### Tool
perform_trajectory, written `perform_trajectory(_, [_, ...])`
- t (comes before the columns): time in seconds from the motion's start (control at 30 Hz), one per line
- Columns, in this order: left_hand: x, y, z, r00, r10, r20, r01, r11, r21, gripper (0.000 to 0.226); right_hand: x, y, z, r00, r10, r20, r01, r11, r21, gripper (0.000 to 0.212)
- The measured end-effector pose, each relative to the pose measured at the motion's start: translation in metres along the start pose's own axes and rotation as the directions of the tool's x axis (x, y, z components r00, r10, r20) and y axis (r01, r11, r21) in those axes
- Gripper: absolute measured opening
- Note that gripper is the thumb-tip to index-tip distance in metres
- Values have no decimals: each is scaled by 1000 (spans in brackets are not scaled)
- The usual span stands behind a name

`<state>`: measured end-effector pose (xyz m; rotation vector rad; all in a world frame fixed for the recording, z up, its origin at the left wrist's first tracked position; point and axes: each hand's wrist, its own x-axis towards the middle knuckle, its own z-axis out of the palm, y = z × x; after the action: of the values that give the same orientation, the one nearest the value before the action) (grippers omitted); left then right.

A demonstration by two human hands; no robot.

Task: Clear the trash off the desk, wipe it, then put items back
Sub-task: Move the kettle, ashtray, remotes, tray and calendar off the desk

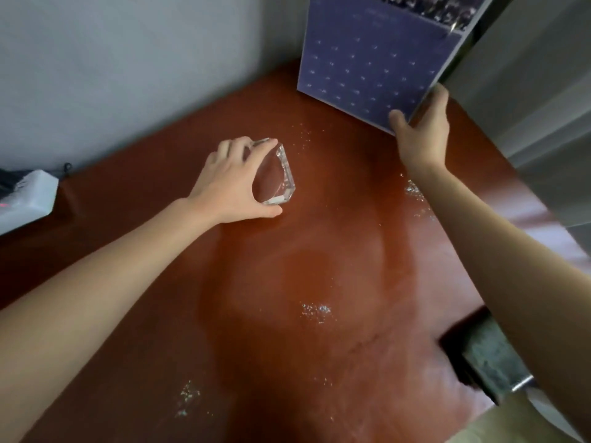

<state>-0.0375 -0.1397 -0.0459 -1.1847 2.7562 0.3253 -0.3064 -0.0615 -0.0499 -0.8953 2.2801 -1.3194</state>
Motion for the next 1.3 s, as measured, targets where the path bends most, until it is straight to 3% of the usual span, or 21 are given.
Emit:
perform_trajectory(0.1, [-5,2,1,999,22,29,-22,1000,15,112,-9,-1,-3,997,-33,72,35,999,-25,30])
perform_trajectory(0.23, [-13,1,1,999,33,34,-33,999,18,112,-36,-1,1,984,-56,169,54,998,17,25])
perform_trajectory(0.47, [-37,-3,-4,997,68,37,-69,997,30,113,-82,-1,-3,963,-40,265,30,999,41,25])
perform_trajectory(0.63, [-66,-9,-10,996,75,51,-78,996,41,112,-93,-25,9,975,79,208,-141,942,303,25])
perform_trajectory(0.77, [-94,-19,-14,997,63,49,-66,996,59,112,-110,-34,20,977,66,203,-113,967,227,29])
perform_trajectory(1.1, [-169,-44,-29,993,114,-19,-112,990,83,110,-205,-75,12,954,-63,293,-27,956,294,31])
perform_trajectory(1.3, [-251,-69,-32,981,180,-71,-172,979,111,108,-297,-93,22,956,-57,288,-43,943,330,31])
